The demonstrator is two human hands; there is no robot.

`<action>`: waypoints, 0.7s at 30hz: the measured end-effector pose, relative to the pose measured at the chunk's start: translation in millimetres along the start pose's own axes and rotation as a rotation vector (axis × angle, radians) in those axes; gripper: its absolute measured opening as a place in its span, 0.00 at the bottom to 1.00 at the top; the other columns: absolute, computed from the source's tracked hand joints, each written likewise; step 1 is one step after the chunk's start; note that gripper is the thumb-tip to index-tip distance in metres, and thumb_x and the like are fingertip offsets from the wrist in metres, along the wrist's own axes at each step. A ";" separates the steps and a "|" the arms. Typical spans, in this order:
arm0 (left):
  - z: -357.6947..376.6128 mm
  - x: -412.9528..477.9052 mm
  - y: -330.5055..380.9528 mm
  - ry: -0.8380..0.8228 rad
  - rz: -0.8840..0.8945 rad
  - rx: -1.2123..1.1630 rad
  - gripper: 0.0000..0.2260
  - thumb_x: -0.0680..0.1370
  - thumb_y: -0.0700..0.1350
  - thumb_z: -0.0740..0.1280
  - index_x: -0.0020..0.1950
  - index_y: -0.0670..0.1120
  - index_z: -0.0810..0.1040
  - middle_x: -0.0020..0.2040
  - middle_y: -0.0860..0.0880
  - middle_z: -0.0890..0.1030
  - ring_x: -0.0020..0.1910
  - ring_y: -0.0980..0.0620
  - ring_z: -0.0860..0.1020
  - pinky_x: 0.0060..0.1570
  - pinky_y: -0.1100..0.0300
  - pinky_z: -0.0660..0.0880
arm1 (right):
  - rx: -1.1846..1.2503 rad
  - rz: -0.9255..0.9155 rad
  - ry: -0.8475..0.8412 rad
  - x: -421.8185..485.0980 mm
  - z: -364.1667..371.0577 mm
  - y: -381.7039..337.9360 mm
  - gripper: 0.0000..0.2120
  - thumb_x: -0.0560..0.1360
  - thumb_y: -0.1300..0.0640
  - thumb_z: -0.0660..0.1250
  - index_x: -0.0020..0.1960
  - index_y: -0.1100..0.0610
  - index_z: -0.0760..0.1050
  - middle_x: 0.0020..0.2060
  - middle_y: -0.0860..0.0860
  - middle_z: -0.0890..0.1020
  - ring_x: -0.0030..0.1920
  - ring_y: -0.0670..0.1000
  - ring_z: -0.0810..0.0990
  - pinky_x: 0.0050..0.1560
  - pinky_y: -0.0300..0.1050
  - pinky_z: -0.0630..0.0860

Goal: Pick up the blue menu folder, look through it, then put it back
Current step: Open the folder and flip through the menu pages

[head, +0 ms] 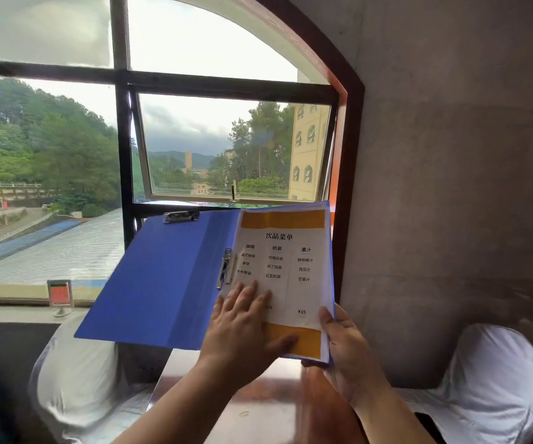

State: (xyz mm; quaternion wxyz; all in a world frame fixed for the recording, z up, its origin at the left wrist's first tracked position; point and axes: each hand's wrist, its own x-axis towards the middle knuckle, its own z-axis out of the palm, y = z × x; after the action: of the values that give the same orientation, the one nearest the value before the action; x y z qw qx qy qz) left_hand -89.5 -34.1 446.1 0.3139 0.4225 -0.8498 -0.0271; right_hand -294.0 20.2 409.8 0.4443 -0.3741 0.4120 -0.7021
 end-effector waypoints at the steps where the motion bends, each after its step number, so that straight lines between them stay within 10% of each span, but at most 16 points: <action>1: 0.7 1.3 0.2 -0.003 -0.007 -0.012 0.45 0.70 0.80 0.54 0.82 0.59 0.61 0.86 0.54 0.56 0.85 0.50 0.50 0.84 0.45 0.46 | 0.000 -0.001 -0.015 -0.7 1.1 -1.4 0.24 0.77 0.45 0.68 0.70 0.53 0.78 0.63 0.68 0.83 0.43 0.66 0.87 0.29 0.55 0.86; 5: -1.7 2.0 0.6 0.191 0.150 0.009 0.18 0.77 0.64 0.65 0.58 0.55 0.84 0.68 0.53 0.82 0.69 0.44 0.77 0.68 0.45 0.74 | -0.026 -0.017 -0.010 -4.6 3.4 -5.3 0.24 0.74 0.43 0.68 0.67 0.53 0.79 0.53 0.62 0.88 0.39 0.64 0.90 0.28 0.55 0.86; 8: -4.4 0.3 1.9 0.418 0.250 0.047 0.08 0.77 0.53 0.71 0.41 0.51 0.81 0.43 0.54 0.85 0.46 0.45 0.82 0.46 0.49 0.77 | -0.032 -0.038 0.001 -6.9 -0.3 -7.6 0.23 0.74 0.42 0.68 0.65 0.51 0.80 0.54 0.61 0.87 0.41 0.63 0.90 0.29 0.57 0.86; 12: -11.2 2.8 -10.1 0.542 -0.184 -0.519 0.10 0.80 0.54 0.67 0.41 0.53 0.76 0.35 0.58 0.80 0.37 0.56 0.76 0.36 0.58 0.69 | 0.005 -0.047 0.000 -8.7 -12.4 -16.1 0.22 0.75 0.43 0.68 0.65 0.52 0.80 0.57 0.67 0.84 0.41 0.64 0.90 0.28 0.55 0.85; 16: -16.3 9.1 -40.8 0.625 -0.584 -1.199 0.19 0.80 0.63 0.64 0.42 0.48 0.75 0.33 0.51 0.76 0.35 0.47 0.73 0.36 0.50 0.74 | 0.037 -0.078 -0.004 -8.2 -19.8 -22.7 0.17 0.78 0.43 0.67 0.62 0.47 0.84 0.57 0.66 0.86 0.43 0.64 0.89 0.28 0.53 0.85; 21: -21.7 2.6 -51.8 0.627 -0.742 -1.244 0.09 0.82 0.53 0.65 0.49 0.48 0.76 0.42 0.44 0.78 0.42 0.40 0.79 0.49 0.37 0.80 | 0.010 -0.088 -0.007 -7.4 -18.7 -28.0 0.21 0.78 0.41 0.66 0.68 0.48 0.80 0.61 0.66 0.84 0.49 0.66 0.88 0.34 0.57 0.87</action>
State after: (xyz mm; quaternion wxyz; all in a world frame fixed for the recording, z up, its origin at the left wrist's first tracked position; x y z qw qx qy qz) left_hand -42.2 -64.5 448.7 0.6880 0.4133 -0.3543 -0.4799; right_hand -317.1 39.1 427.0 0.4166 -0.3921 0.3899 -0.7216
